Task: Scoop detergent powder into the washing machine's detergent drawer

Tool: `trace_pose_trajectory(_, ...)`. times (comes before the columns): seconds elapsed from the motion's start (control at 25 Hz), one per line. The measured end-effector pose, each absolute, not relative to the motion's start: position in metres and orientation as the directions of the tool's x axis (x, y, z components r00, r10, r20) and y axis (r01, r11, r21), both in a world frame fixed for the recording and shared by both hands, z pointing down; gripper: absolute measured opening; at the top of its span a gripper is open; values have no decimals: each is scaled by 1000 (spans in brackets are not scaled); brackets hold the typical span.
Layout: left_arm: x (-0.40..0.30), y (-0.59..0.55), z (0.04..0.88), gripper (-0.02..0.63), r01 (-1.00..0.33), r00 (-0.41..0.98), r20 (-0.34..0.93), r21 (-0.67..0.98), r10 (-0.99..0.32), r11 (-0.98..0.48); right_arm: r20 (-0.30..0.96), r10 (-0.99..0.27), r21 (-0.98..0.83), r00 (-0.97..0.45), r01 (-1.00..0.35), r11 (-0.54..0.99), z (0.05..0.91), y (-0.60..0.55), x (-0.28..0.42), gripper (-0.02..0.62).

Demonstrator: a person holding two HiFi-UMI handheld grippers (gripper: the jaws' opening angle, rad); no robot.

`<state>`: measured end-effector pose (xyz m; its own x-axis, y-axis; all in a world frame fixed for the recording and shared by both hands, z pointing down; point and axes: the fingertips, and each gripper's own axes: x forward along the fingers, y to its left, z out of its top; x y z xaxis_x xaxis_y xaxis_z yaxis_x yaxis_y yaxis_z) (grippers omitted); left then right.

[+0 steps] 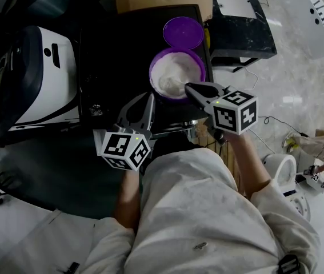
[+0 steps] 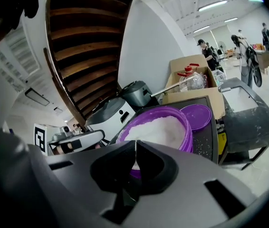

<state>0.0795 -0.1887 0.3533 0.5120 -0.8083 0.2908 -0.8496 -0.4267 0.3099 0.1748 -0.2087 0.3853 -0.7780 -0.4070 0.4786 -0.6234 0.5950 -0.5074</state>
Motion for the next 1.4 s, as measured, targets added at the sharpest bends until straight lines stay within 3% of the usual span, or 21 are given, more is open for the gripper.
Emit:
trace_pose_trajectory(0.68, 88, -190, 349, 20, -855, 507, 293, 291, -811, -430, 286, -500, -734, -817, -522, 434, 364, -224, 201, 12)
trace_pose_trajectory(1.4, 75, -180, 349, 20, -864, 490, 288, 287, -822, -414, 140, -584, -835, -800, -413, 365, 346, -229, 205, 9)
